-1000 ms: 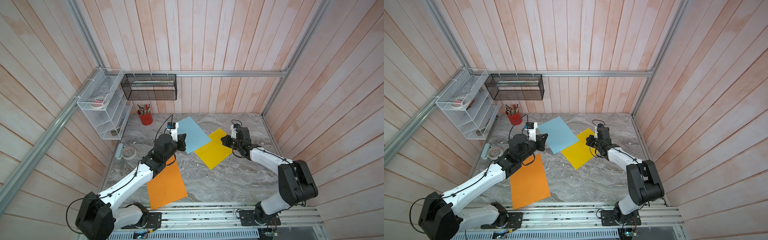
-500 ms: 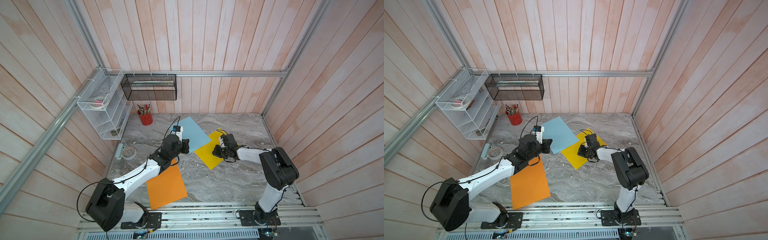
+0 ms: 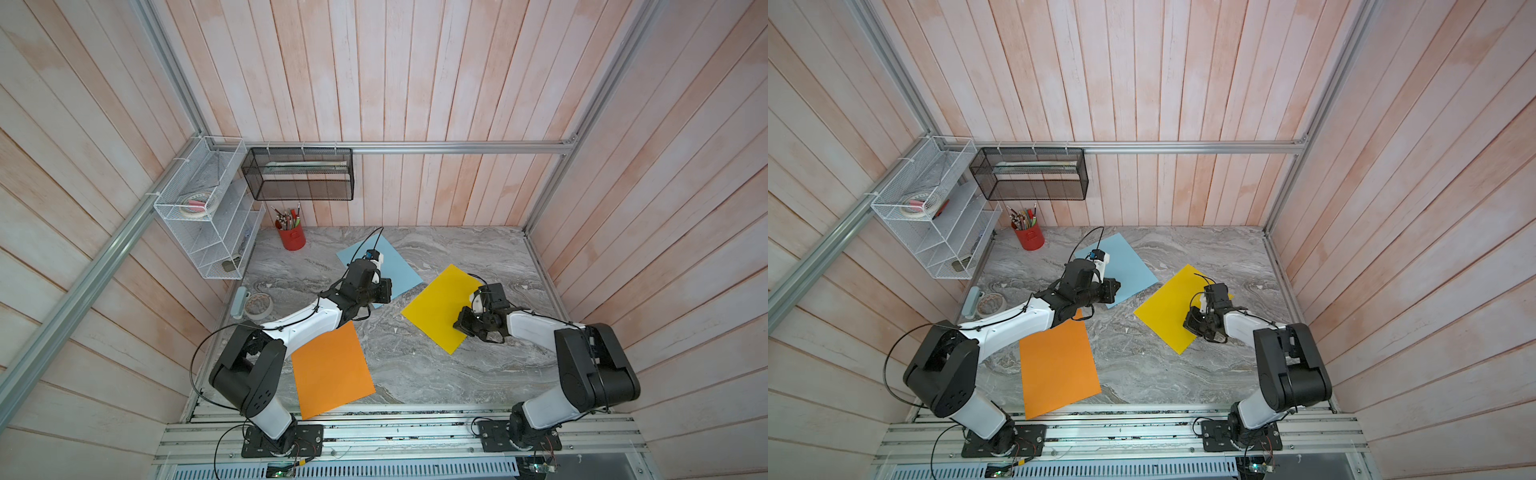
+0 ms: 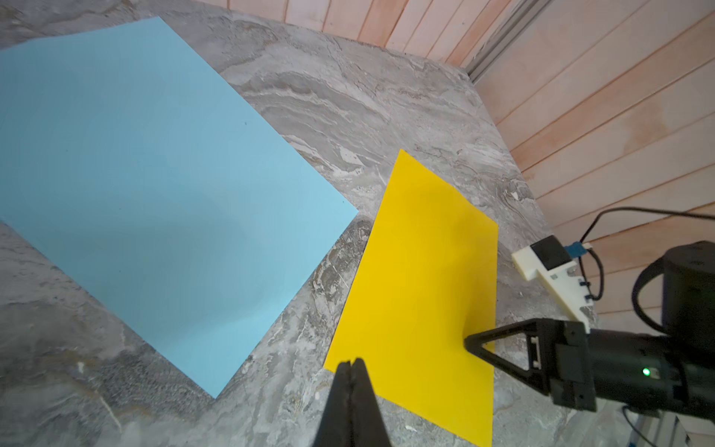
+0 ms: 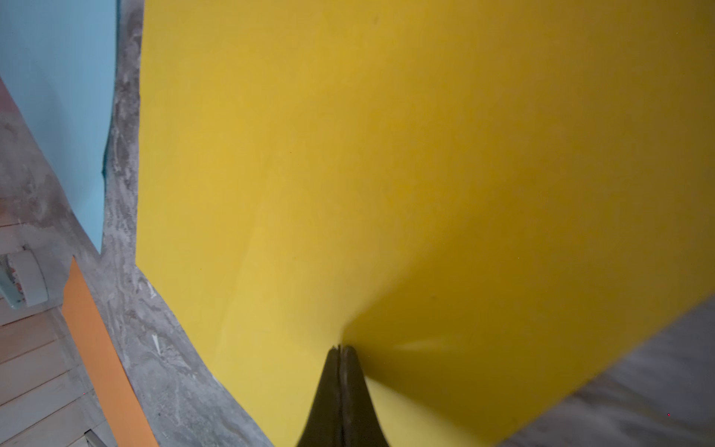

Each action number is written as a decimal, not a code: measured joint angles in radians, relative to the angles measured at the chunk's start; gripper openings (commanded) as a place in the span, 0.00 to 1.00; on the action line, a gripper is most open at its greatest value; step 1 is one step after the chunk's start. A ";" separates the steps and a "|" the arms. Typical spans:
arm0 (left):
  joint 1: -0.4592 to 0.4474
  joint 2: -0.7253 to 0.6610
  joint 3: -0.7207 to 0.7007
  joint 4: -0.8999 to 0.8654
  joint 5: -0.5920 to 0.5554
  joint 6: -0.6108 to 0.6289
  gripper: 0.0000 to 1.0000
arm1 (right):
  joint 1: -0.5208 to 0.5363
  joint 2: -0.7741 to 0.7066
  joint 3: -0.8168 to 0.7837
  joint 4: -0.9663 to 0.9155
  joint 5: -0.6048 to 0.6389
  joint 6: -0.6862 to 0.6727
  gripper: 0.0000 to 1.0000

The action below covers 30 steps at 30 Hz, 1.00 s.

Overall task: Fold the rectangular paper in half along the long edge
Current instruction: Adjust the paper at the center of the board.

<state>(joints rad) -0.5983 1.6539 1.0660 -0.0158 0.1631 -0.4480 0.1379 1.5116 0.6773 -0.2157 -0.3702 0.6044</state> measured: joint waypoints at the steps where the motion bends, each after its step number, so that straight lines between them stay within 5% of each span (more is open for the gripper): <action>1: -0.004 0.016 0.012 -0.004 0.015 0.007 0.00 | -0.032 -0.020 0.000 -0.031 -0.003 -0.013 0.00; 5: -0.037 0.097 0.099 -0.036 0.068 0.047 0.00 | -0.118 -0.090 0.035 -0.151 -0.008 -0.080 0.00; 12: -0.070 0.222 0.228 -0.012 0.200 0.064 0.00 | -0.122 -0.163 0.078 -0.194 -0.036 -0.104 0.00; 19: -0.068 0.458 0.529 -0.102 0.239 0.109 0.00 | -0.203 -0.166 0.018 -0.195 0.003 -0.062 0.00; 30: -0.068 0.597 0.647 -0.251 0.240 0.149 0.00 | -0.262 0.036 0.112 -0.171 0.083 -0.065 0.00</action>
<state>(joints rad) -0.6666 2.2509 1.7126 -0.2665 0.4026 -0.2989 -0.1246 1.5478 0.7895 -0.3862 -0.2874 0.5392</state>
